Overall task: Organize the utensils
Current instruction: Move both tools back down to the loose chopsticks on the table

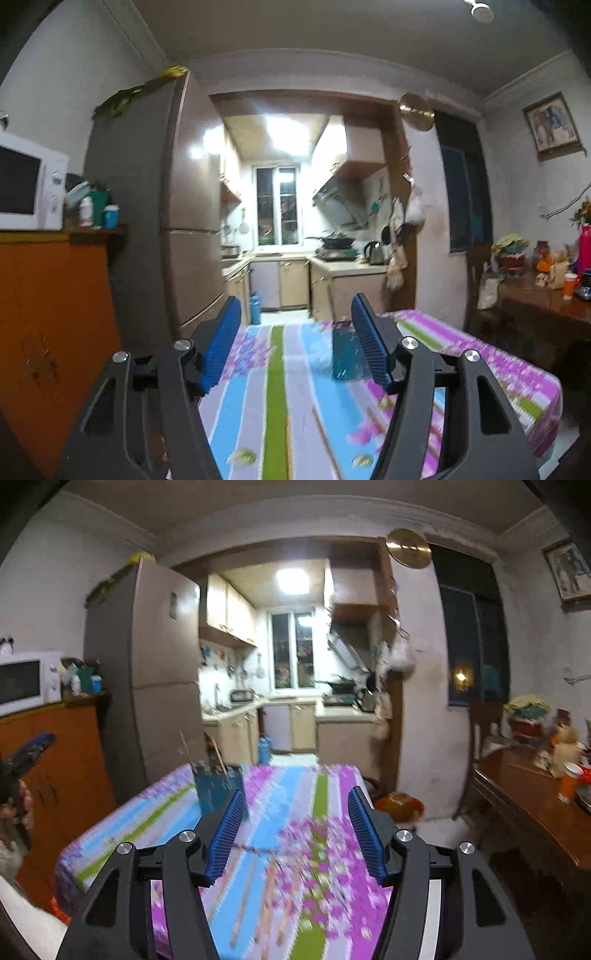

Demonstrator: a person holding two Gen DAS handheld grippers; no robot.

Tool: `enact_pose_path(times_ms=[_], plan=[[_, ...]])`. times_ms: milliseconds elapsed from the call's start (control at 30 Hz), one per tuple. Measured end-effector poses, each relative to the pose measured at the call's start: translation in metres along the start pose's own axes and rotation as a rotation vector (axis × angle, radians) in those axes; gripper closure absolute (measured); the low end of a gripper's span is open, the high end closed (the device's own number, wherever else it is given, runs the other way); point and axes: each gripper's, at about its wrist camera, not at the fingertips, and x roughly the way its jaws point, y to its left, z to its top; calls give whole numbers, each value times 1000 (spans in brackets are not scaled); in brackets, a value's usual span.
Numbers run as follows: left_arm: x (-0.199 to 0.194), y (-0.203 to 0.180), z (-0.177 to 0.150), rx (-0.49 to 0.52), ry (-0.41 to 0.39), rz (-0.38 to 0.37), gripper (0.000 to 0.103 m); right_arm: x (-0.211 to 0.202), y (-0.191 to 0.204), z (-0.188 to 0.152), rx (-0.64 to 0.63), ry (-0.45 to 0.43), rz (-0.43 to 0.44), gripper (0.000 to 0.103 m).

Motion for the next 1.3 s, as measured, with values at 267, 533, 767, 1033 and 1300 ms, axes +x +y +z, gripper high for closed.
enact_pose_path(times_ms=[267, 533, 767, 1033, 1300], plan=[[-11, -10, -85, 52, 202, 64, 44, 20, 40, -84, -99, 157, 28, 55], [-8, -20, -157, 6, 379, 58, 62, 46, 71, -156, -208, 282, 41, 77], [-14, -52, -186, 85, 420, -3, 73, 63, 62, -180, -119, 320, 40, 77], [1, -99, -185, 142, 427, -176, 73, 76, 67, -184, -95, 335, 49, 77], [24, -140, -197, 138, 495, -224, 73, 82, 66, -191, -75, 337, 58, 76]])
